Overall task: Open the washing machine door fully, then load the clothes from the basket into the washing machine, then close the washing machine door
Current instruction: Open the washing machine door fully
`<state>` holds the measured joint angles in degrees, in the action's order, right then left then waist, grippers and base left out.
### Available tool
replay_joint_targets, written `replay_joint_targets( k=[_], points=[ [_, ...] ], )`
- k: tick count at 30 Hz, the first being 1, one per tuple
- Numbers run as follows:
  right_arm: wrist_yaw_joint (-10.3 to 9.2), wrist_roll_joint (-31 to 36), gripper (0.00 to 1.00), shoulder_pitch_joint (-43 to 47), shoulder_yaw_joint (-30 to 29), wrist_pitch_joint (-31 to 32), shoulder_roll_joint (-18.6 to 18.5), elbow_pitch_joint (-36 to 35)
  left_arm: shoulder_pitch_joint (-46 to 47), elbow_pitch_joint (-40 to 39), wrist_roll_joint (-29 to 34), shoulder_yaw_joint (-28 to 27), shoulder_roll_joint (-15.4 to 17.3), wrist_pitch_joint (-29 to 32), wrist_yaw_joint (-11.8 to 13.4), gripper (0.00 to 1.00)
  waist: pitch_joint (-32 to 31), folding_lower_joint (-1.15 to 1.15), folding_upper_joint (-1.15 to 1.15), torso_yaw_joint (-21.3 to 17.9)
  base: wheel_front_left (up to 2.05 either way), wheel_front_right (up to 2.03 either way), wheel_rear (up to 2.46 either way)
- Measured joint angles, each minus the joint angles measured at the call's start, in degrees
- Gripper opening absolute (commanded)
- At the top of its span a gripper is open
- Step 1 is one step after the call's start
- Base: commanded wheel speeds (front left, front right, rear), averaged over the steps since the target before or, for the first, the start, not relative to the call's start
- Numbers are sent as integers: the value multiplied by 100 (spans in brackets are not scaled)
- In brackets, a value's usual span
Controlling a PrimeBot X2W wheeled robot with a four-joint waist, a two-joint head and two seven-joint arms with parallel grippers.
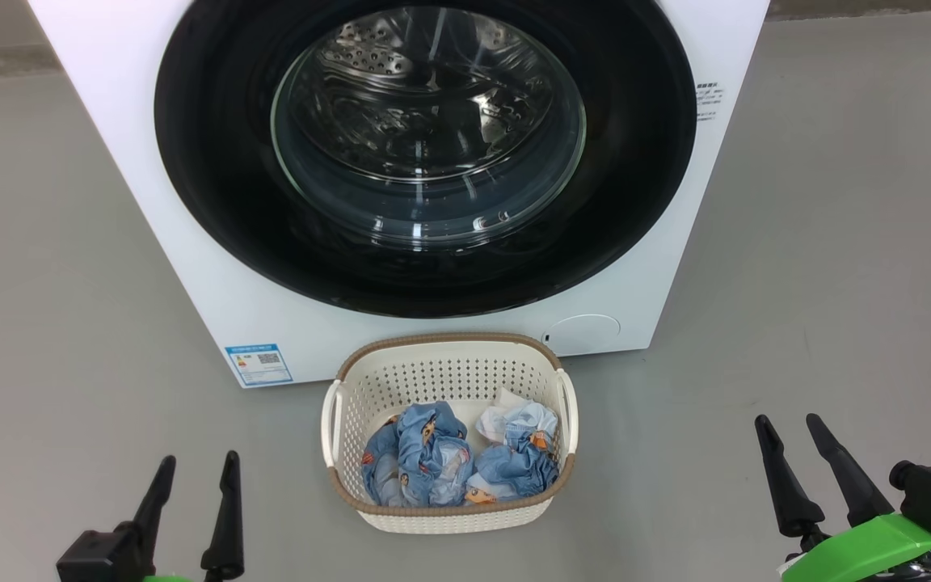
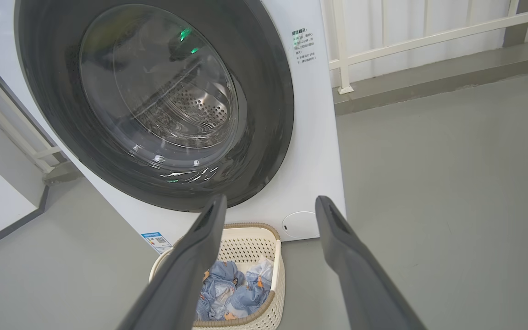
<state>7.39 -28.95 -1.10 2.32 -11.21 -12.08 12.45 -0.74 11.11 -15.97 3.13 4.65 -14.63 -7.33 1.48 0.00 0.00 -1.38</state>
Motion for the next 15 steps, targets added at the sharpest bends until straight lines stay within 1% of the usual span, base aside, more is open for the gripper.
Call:
replay_joint_targets(
  k=[8, 12, 15],
  points=[
    [0, 0, 100, 0, 4, 0, 11, 0, 1, 78, 68, -57, 27, 0, 0, 100, 14, 0, 0, -17, 5, 5, -10],
    [0, 0, 100, 0, 2, 0, 15, -4, 4, 86, 99, -56, 26, 0, 0, 100, 42, 0, 0, -19, 40, 40, -81],
    [0, 0, 100, -1, 2, 0, 21, -12, 9, 86, 111, -69, 26, 0, 0, 100, 77, 0, 0, -15, 68, 68, -136]
  ],
)
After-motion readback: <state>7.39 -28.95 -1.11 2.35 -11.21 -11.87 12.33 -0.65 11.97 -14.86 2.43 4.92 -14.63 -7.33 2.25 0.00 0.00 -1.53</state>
